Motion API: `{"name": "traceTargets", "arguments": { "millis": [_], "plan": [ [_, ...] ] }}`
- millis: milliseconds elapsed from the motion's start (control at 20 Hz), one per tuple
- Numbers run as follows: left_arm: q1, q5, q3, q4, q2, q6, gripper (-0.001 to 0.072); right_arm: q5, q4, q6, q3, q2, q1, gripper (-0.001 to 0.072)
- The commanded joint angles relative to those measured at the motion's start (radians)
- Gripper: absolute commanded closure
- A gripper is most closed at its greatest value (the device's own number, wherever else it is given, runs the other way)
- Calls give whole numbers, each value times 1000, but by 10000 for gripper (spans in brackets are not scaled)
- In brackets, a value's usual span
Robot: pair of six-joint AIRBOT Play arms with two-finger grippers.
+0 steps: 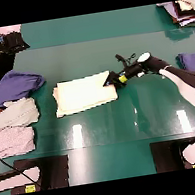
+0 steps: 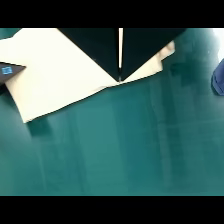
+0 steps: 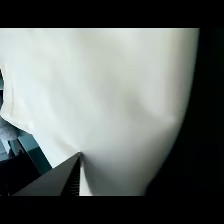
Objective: Fold the shirts.
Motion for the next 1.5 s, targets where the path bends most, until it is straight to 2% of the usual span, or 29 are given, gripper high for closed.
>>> {"name": "traceTargets", "arguments": {
  "millis": [0,50,100,300,400,650,800,1000,1150,1300,1450],
  "plan": [
    [-2,-3,0,-35,0,0,684,30,36,-50,106,-74,58,517],
    [-2,-5,0,-60,0,0,684,30,36,-82,128,-76,63,656],
    [-7,-5,0,-75,0,0,685,31,34,-102,148,-75,61,697],
    [-103,-7,0,-68,0,1,685,30,13,-95,201,-3,-35,698],
    [-169,11,0,-68,0,1,684,32,-53,-73,201,77,-141,697],
    [-300,100,0,-69,0,0,684,40,-193,-4,201,275,-535,698],
    [-354,160,0,-69,0,0,684,29,-191,-4,201,328,-769,698],
    [-396,187,0,-69,0,0,684,-4,-190,-4,201,329,-982,698],
    [-404,187,0,-69,0,-1,684,-78,-161,-5,201,329,-1065,698],
    [-404,187,0,-69,-2,-9,684,-142,-47,-18,232,329,-1107,698],
    [-404,186,0,-69,-2,-8,684,-129,-58,-18,350,329,-1107,698]
  ]
}}
